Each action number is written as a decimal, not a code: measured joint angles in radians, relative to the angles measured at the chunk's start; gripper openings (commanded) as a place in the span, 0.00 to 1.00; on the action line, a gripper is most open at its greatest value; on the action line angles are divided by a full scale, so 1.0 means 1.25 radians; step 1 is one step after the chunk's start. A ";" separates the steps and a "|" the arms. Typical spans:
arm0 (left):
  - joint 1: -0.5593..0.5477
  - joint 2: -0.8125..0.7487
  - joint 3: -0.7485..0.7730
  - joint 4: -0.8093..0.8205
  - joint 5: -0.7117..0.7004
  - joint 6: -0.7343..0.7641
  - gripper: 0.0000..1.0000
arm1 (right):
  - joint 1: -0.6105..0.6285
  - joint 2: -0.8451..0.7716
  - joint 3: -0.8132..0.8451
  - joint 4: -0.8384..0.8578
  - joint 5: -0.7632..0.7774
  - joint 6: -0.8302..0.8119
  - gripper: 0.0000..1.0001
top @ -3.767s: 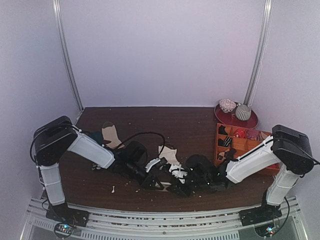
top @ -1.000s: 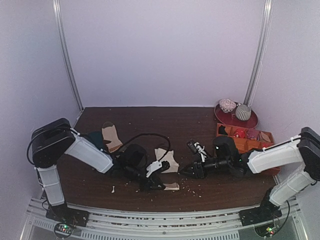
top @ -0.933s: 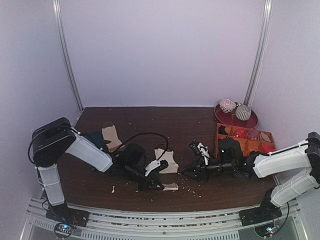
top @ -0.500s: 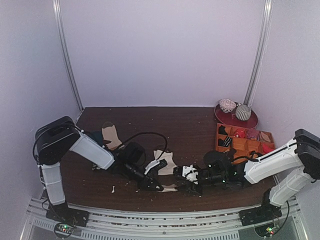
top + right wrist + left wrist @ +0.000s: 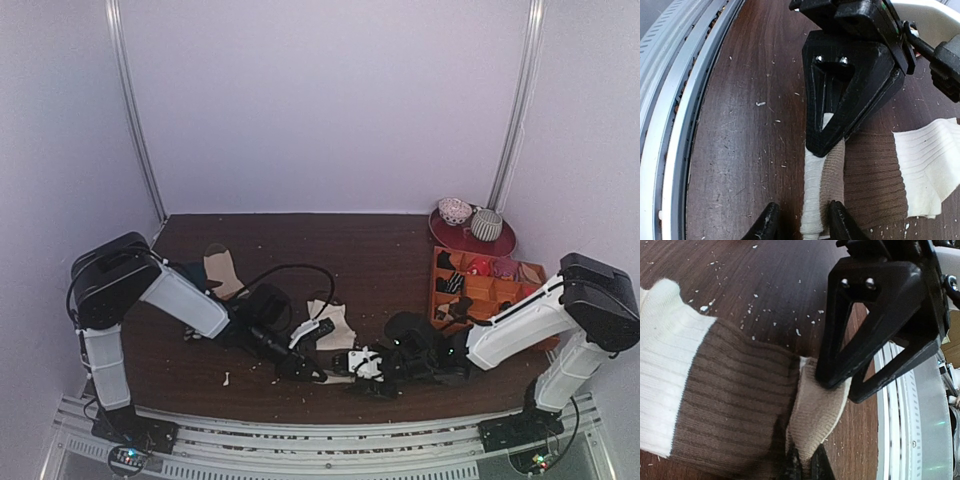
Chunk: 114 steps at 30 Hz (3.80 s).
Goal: Roll the socks
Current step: Roll a pair of socks at the center of the board.
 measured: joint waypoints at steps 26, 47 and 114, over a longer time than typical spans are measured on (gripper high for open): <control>-0.023 -0.356 -0.214 0.166 -0.351 0.124 0.68 | -0.205 0.163 0.064 0.035 -0.343 0.605 0.00; -0.066 -0.094 -0.167 0.334 -0.251 0.278 0.45 | -0.246 0.226 0.214 -0.242 -0.488 0.713 0.00; 0.010 0.014 -0.065 0.161 0.020 -0.092 0.00 | 0.077 0.061 -0.007 0.106 0.213 -0.074 0.29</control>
